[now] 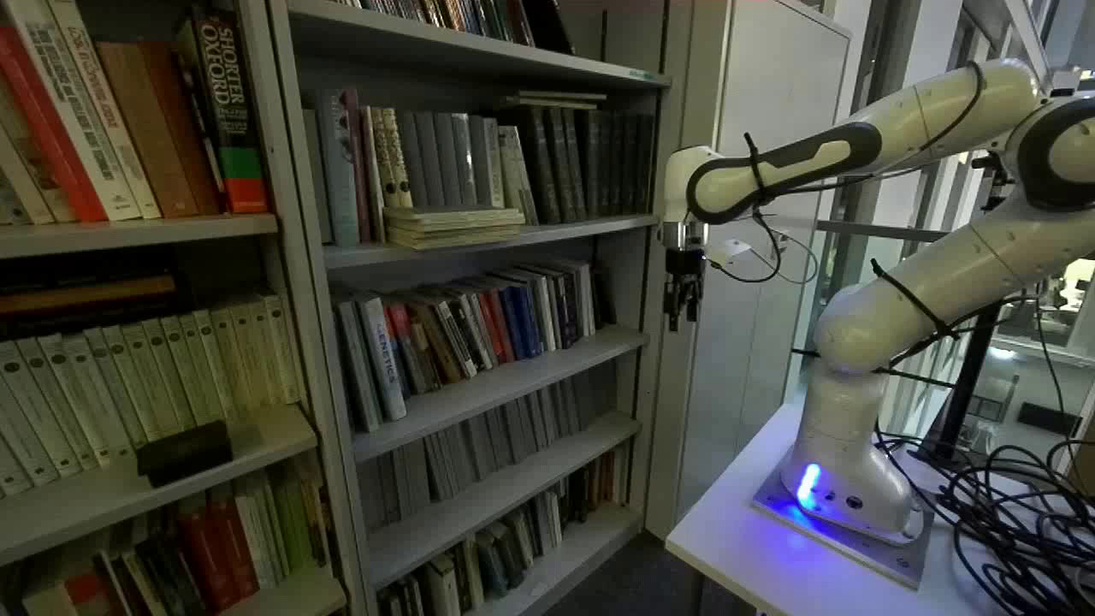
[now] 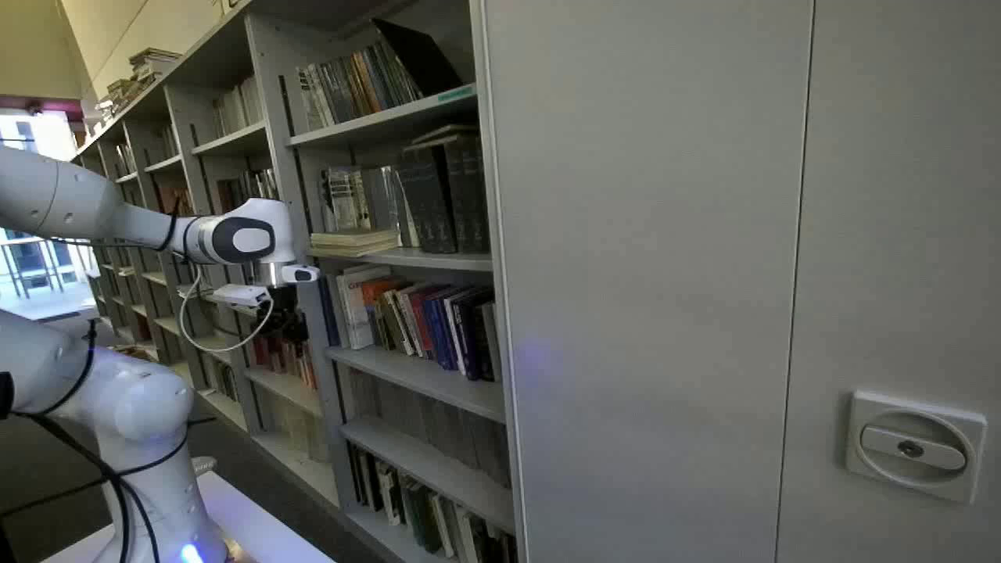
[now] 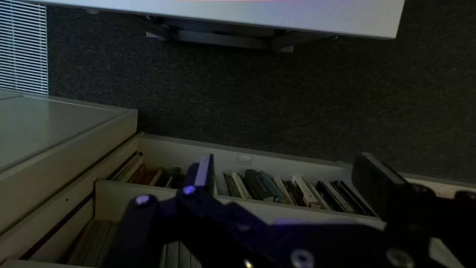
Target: Put the book on top of the books on the shelf
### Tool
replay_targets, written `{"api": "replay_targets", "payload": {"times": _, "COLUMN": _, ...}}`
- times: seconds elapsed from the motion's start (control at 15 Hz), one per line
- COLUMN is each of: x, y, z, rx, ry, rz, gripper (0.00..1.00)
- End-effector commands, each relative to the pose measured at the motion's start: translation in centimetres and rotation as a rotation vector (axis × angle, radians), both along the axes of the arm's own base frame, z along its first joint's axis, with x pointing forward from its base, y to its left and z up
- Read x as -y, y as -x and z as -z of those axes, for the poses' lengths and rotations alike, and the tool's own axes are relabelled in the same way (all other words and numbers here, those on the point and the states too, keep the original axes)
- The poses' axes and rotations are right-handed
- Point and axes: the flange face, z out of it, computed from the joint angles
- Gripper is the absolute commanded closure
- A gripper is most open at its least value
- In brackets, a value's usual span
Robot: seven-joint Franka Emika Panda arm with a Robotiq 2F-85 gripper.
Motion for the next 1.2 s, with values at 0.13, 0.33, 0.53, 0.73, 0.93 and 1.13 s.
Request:
{"api": "replay_targets", "payload": {"times": 0.13, "x": 0.0, "y": 0.0, "z": 0.0, "rx": -0.001, "ry": 0.0, "rz": 0.0, "gripper": 0.0}}
{"api": "replay_targets", "payload": {"times": 0.33, "x": 0.0, "y": 0.0, "z": 0.0, "rx": -0.001, "ry": 0.0, "rz": 0.0, "gripper": 0.0}}
{"api": "replay_targets", "payload": {"times": 0.53, "x": 0.0, "y": 0.0, "z": 0.0, "rx": -0.001, "ry": 0.0, "rz": 0.0, "gripper": 0.0}}
{"api": "replay_targets", "payload": {"times": 0.73, "x": -0.2, "y": 0.3, "z": -0.9, "rx": 0.1, "ry": 0.096, "rz": -0.036, "gripper": 0.0}}
{"api": "replay_targets", "payload": {"times": 0.93, "x": -1.0, "y": 1.4, "z": -3.1, "rx": 0.165, "ry": 0.181, "rz": -0.135, "gripper": 0.0}}
{"api": "replay_targets", "payload": {"times": 1.13, "x": -2.3, "y": 3.4, "z": -5.5, "rx": 0.243, "ry": 0.263, "rz": -0.224, "gripper": 0.0}}
